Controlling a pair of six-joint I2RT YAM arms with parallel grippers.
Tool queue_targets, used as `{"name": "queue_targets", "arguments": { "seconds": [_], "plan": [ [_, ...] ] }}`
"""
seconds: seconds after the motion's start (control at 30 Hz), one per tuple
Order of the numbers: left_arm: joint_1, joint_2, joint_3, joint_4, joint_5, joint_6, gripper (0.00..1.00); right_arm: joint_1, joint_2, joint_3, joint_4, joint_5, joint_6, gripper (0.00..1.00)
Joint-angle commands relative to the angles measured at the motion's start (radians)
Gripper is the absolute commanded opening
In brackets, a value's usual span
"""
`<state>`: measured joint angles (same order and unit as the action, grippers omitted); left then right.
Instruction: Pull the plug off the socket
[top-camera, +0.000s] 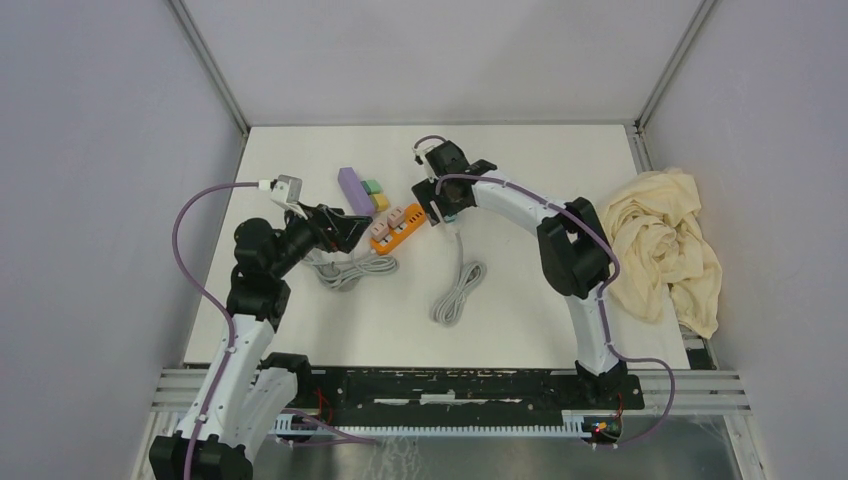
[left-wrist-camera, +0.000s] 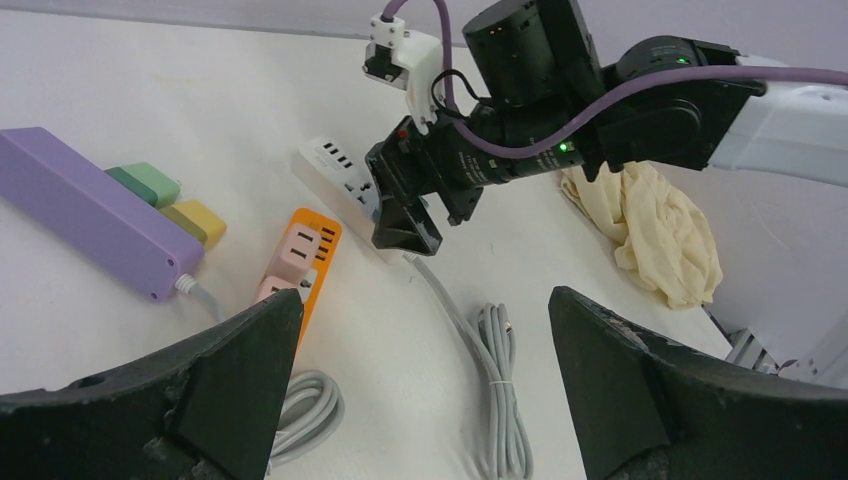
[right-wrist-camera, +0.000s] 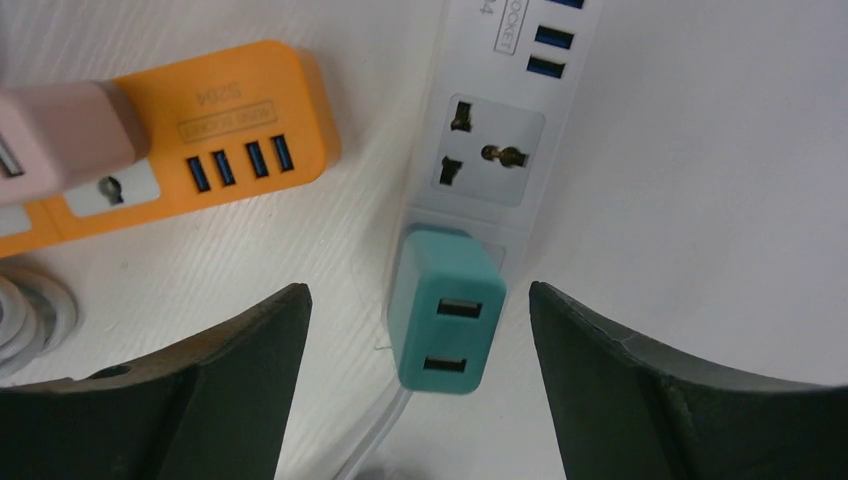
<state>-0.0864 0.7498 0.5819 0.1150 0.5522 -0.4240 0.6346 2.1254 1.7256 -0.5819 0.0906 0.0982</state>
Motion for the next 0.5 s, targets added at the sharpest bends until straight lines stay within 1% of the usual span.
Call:
{"name": "queue_targets", "arguments": {
  "seconds": [0.0,0.13,0.33,0.47],
  "plan": [
    [0.005,-0.013,-0.006,0.065,0.018,-0.008,1.00,-0.004,0.074,0.129,-0.044,0.096,0.025,0.85],
    [0.007,-0.010,-0.010,0.077,0.028,-0.020,1.00,-0.005,0.109,0.136,-0.043,0.124,0.007,0.81],
    [0.010,-0.003,-0.012,0.088,0.045,-0.030,1.00,-0.009,0.136,0.134,-0.051,0.084,0.010,0.69],
    [0.011,-0.002,-0.017,0.103,0.061,-0.039,1.00,-0.022,0.140,0.133,-0.056,0.050,0.009,0.51]
  ]
}}
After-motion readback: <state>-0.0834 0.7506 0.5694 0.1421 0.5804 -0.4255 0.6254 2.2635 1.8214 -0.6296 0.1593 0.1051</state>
